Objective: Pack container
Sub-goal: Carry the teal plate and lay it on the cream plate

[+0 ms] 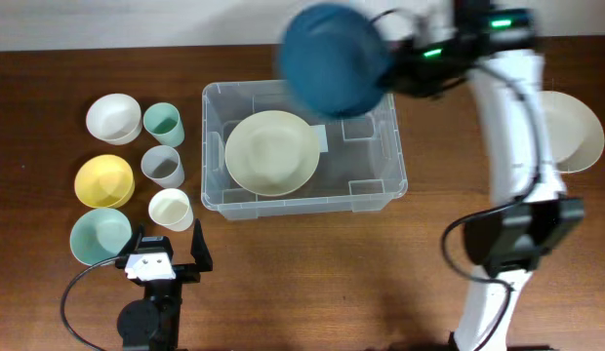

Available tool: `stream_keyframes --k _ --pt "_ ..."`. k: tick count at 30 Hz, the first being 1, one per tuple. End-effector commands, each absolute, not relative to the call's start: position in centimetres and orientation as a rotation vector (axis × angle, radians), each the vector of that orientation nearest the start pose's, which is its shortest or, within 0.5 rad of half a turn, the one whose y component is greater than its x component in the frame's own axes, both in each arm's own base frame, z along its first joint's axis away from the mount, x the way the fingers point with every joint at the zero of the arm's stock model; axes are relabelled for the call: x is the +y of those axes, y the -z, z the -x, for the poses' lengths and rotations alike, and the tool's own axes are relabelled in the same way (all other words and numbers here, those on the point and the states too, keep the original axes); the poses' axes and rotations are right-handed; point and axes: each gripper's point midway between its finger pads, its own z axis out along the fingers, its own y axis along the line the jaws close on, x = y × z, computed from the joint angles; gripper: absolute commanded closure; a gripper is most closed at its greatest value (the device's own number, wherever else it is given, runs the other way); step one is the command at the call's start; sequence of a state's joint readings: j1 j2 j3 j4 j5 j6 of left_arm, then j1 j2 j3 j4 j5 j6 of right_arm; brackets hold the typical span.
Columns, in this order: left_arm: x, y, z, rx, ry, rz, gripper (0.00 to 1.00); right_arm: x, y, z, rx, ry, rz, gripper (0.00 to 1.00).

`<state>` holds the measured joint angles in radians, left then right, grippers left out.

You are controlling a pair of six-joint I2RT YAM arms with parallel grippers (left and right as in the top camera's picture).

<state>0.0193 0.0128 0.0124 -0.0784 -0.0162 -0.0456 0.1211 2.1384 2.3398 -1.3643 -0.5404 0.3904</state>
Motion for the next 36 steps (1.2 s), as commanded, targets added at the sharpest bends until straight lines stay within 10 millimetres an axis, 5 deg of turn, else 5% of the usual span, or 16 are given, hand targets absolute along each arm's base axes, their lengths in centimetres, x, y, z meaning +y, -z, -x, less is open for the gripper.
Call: stream_keyframes --k 1,5,11,16,36 --pt "1.0 -15.7 -24.6 1.648 -0.011 0.065 0.01 17.5 -21.3 -45.4 2.822 -0.772 -0.079 0.96" --pt "1.0 -15.7 -24.6 1.648 -0.011 0.065 0.01 21.5 -18.8 -43.9 2.875 -0.792 -0.015 0.96" --pt "1.0 -15.7 -24.6 1.648 -0.011 0.065 0.01 23.7 -14.8 -43.5 2.909 -0.817 -0.063 0.96" --pt "1.0 -15.7 -24.6 1.648 -0.011 0.065 0.01 23.8 -12.3 -43.6 2.915 -0.819 -0.093 0.96" --pt "1.0 -15.7 -24.6 1.648 -0.011 0.065 0.01 23.7 -8.3 -43.5 2.936 -0.811 -0.162 0.96"
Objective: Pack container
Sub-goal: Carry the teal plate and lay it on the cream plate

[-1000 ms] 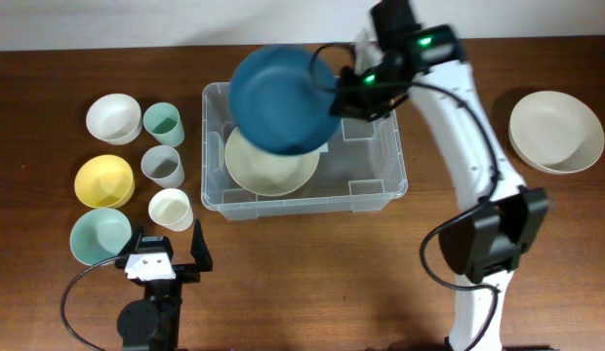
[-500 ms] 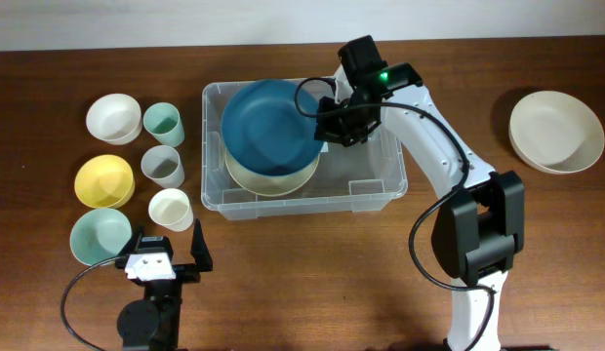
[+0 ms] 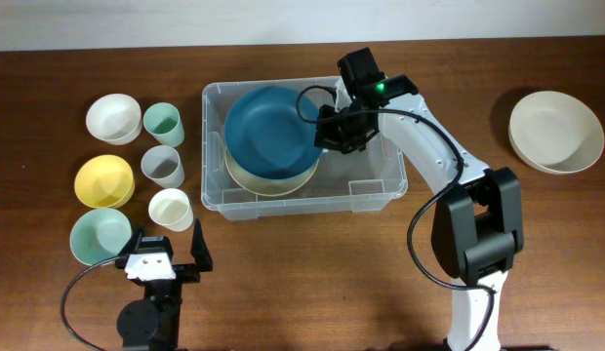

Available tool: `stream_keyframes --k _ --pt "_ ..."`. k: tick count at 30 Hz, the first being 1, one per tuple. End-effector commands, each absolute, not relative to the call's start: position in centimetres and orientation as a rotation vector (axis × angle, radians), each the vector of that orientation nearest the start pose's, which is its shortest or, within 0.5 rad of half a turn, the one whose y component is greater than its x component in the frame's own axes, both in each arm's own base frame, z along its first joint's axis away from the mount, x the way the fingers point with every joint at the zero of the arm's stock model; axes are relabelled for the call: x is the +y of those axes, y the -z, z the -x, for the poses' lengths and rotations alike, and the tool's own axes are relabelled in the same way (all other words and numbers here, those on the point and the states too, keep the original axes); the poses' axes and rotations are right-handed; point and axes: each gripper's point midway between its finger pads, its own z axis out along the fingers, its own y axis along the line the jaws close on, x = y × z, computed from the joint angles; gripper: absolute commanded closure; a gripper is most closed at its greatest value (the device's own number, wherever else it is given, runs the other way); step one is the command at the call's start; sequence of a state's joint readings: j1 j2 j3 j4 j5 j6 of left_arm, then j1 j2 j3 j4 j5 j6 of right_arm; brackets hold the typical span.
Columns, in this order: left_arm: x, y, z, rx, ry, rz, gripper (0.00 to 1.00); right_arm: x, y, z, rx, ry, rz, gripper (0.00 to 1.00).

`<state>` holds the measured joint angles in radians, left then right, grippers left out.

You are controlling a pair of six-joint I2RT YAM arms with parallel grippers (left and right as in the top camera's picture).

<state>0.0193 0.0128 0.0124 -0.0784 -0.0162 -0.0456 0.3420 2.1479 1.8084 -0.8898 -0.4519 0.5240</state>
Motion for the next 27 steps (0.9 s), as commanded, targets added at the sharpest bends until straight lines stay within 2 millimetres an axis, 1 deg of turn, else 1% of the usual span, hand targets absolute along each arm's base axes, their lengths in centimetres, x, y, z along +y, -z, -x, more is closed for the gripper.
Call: stream_keyframes --k 1,4,6,9,12,18,21,23,26,27 --pt "1.0 -15.6 -24.6 1.648 -0.011 0.065 0.0 23.7 -8.1 -43.4 2.942 -0.809 -0.166 0.96" --pt "1.0 -15.7 -24.6 1.648 -0.011 0.065 0.01 23.6 -7.6 -43.2 2.949 -0.807 -0.169 0.95" --pt "1.0 -15.7 -24.6 1.648 -0.011 0.065 0.01 23.6 -7.6 -43.2 2.948 -0.807 -0.168 0.89" --pt "1.0 -15.6 -24.6 1.648 -0.011 0.065 0.01 23.6 -7.6 -43.2 2.948 -0.808 -0.168 0.82" --pt "1.0 -15.6 -24.6 1.648 -0.011 0.065 0.01 23.9 -7.6 -43.1 2.947 -0.809 -0.159 0.79" --pt "1.0 -15.7 -24.6 1.648 -0.011 0.065 0.01 25.1 -7.8 -43.0 2.934 -0.835 -0.12 0.76" --pt "1.0 -15.7 -24.6 1.648 -0.011 0.065 0.01 25.2 -8.4 -43.2 2.92 -0.834 -0.111 0.75" --pt "1.0 -15.7 -24.6 1.648 -0.011 0.065 0.01 25.0 -9.6 -43.9 2.895 -0.834 -0.079 0.73" --pt "1.0 -15.6 -24.6 1.648 -0.011 0.065 0.01 23.4 -13.6 -45.5 2.833 -0.758 -0.051 0.68" --pt "1.0 -15.7 -24.6 1.648 -0.011 0.065 0.01 22.3 -15.8 -46.4 2.799 -0.697 -0.047 0.65"
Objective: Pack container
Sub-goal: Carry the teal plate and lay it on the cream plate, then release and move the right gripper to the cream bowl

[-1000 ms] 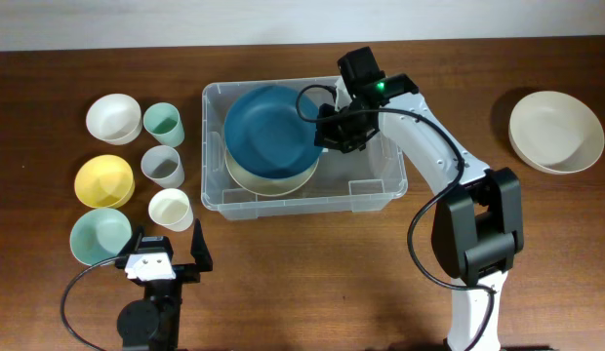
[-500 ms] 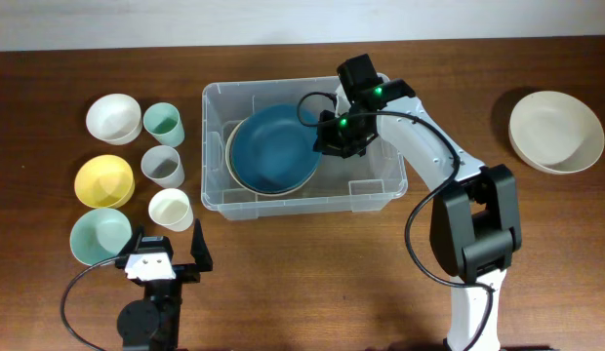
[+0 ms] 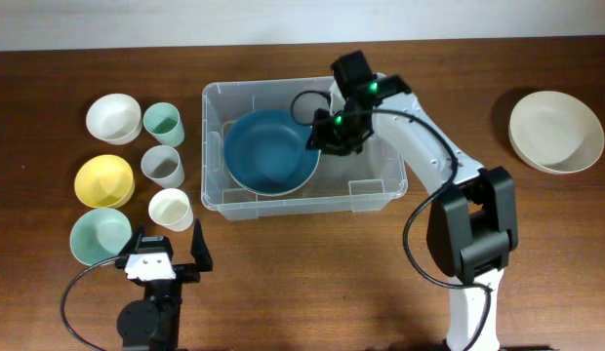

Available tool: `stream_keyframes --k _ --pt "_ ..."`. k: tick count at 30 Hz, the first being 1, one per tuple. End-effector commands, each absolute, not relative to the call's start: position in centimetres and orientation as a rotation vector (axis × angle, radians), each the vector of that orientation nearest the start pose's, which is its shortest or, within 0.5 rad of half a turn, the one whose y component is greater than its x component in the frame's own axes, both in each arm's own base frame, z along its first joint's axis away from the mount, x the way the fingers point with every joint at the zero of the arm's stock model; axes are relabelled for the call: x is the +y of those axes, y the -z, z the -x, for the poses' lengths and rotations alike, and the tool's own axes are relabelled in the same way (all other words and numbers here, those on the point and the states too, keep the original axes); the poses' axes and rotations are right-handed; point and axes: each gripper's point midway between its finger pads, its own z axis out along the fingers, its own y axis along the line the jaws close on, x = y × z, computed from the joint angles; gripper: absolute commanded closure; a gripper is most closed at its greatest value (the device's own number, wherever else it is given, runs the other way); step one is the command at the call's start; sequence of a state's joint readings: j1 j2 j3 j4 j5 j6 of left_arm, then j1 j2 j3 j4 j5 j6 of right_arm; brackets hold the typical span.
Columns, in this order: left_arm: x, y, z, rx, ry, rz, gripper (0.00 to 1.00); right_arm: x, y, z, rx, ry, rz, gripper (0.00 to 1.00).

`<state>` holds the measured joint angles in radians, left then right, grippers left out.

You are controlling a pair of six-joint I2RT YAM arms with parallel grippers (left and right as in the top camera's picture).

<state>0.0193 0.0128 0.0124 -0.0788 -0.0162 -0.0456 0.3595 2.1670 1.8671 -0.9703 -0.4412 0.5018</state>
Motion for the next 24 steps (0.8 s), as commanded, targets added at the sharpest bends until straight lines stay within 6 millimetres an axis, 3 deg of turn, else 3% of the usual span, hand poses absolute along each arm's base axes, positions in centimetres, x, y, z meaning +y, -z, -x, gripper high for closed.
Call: stream_keyframes --k 1,3,5,6,8,11,14,17,20,24 --pt "1.0 -15.6 -24.6 1.648 -0.011 0.065 0.0 21.4 -17.7 -46.9 2.771 -0.646 -0.045 0.61" --pt "1.0 -15.7 -24.6 1.648 -0.011 0.065 0.01 19.2 -21.6 -47.9 2.703 -0.536 -0.042 0.36" --pt "1.0 -15.7 -24.6 1.648 -0.011 0.065 0.01 14.5 -25.9 -48.7 2.615 -0.328 -0.142 0.07" --pt "1.0 -15.7 -24.6 1.648 -0.011 0.065 0.01 12.1 -27.5 -48.8 2.578 -0.241 -0.205 0.01" --pt "1.0 -15.7 -24.6 1.648 -0.011 0.065 0.01 6.3 -30.3 -48.4 2.505 -0.077 -0.373 0.01" --pt "1.0 -15.7 -24.6 1.648 -0.011 0.065 0.01 -2.0 -31.9 -46.7 2.449 0.043 -0.652 0.01" --pt "1.0 -15.7 -24.6 1.648 -0.011 0.065 0.01 -10.1 -30.6 -44.3 2.429 0.095 -0.967 0.01" --pt "1.0 -15.6 -24.6 1.648 -0.011 0.065 0.01 -16.1 -28.1 -41.8 2.431 0.057 -1.231 0.01" --pt "1.0 -15.6 -24.6 1.648 -0.011 0.065 0.01 -20.9 -25.0 -39.8 2.424 -0.051 -1.442 0.01" --pt "1.0 -15.7 -24.6 1.648 -0.011 0.065 0.01 -24.7 -21.3 -38.1 2.415 -0.055 -1.599 0.01"
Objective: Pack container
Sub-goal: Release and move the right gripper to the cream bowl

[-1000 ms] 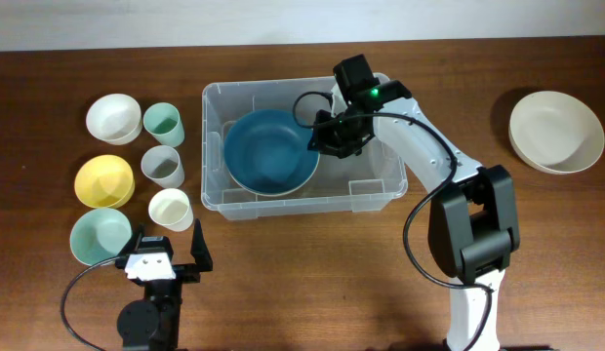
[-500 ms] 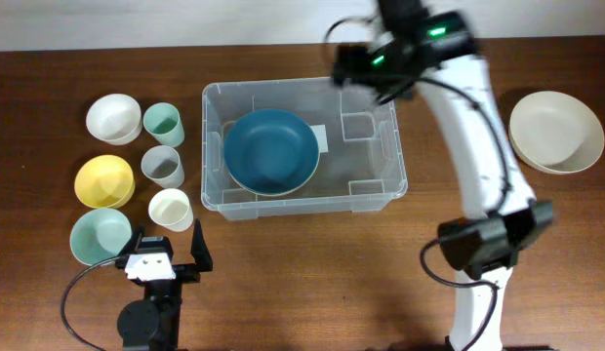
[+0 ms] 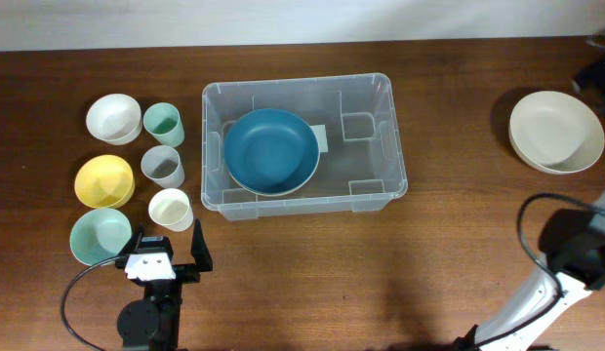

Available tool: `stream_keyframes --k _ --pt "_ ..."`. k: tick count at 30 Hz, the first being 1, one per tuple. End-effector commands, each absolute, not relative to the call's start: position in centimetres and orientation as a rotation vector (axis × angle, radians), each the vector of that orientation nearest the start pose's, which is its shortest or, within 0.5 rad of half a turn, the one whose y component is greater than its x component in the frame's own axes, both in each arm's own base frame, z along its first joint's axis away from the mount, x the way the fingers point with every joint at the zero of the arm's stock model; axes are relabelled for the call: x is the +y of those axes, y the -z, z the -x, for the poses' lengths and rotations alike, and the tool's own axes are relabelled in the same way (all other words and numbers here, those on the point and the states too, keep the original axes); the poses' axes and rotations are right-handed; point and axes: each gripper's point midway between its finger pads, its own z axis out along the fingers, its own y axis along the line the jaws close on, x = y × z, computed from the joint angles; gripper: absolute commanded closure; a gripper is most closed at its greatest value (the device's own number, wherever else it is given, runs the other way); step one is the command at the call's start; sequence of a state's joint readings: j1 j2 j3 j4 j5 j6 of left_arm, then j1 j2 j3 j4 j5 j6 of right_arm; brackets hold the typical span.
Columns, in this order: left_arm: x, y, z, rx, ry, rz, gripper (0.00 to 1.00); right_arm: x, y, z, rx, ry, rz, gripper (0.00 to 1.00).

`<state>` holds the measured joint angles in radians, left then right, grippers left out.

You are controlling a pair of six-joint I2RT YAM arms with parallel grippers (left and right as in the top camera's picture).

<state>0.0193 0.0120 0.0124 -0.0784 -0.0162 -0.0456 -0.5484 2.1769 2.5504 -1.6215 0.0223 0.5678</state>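
A clear plastic container (image 3: 366,146) stands in the middle of the table. Inside it, on the left, a dark blue bowl (image 3: 271,149) rests on a cream plate, of which only the rim (image 3: 246,185) shows. My right arm has swung away to the right edge. Only a dark blurred piece of it (image 3: 601,44) shows at the top right corner, and its fingers cannot be made out. My left gripper (image 3: 167,244) sits at the front left of the table, open and holding nothing.
Left of the container stand a white bowl (image 3: 113,117), a green cup (image 3: 163,123), a grey cup (image 3: 163,166), a yellow bowl (image 3: 104,180), a cream cup (image 3: 170,209) and a teal bowl (image 3: 100,235). A cream bowl (image 3: 556,132) lies at the far right.
My right gripper was at the blue bowl's right rim inside the container. It has let go and now sits off at the far right edge. The blue bowl stays on the cream plate.
My right gripper first held the blue bowl high over the container, which contained only the cream plate. Then the bowl hung tilted just over the plate, then lay flat on it with the gripper at its rim. Now the arm is withdrawn. The left arm never moved.
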Motion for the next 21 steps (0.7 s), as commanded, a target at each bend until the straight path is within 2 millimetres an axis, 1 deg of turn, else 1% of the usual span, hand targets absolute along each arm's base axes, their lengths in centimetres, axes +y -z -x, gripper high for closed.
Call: stream_keyframes --k 1,4,5,6,10,11,16,21 --pt "1.0 -15.6 -24.6 1.648 -0.011 0.065 0.01 -25.2 -20.2 -37.7 2.421 -0.057 -1.63 0.01" --pt "1.0 -15.7 -24.6 1.648 -0.011 0.065 0.01 -26.2 -17.0 -37.3 2.436 -0.071 -1.688 0.01" --pt "1.0 -15.7 -24.6 1.648 -0.011 0.065 0.01 -26.4 -15.3 -37.3 2.441 -0.079 -1.713 0.01" --pt "1.0 -15.7 -24.6 1.648 -0.011 0.065 0.01 -26.5 -14.2 -37.2 2.432 -0.081 -1.74 0.01" --pt "1.0 -15.7 -24.6 1.648 -0.011 0.065 0.01 -27.1 -11.7 -37.7 2.417 -0.081 -1.744 0.01" --pt "1.0 -15.7 -24.6 1.648 -0.011 0.065 0.01 -27.3 -10.4 -38.0 2.41 -0.084 -1.739 0.01" --pt "1.0 -15.6 -24.6 1.648 -0.011 0.065 0.01 -27.1 -7.8 -38.2 2.4 -0.11 -1.762 0.01" --pt "1.0 -15.6 -24.6 1.648 -0.011 0.065 0.01 -27.4 -5.9 -38.0 2.378 -0.113 -1.81 0.01"
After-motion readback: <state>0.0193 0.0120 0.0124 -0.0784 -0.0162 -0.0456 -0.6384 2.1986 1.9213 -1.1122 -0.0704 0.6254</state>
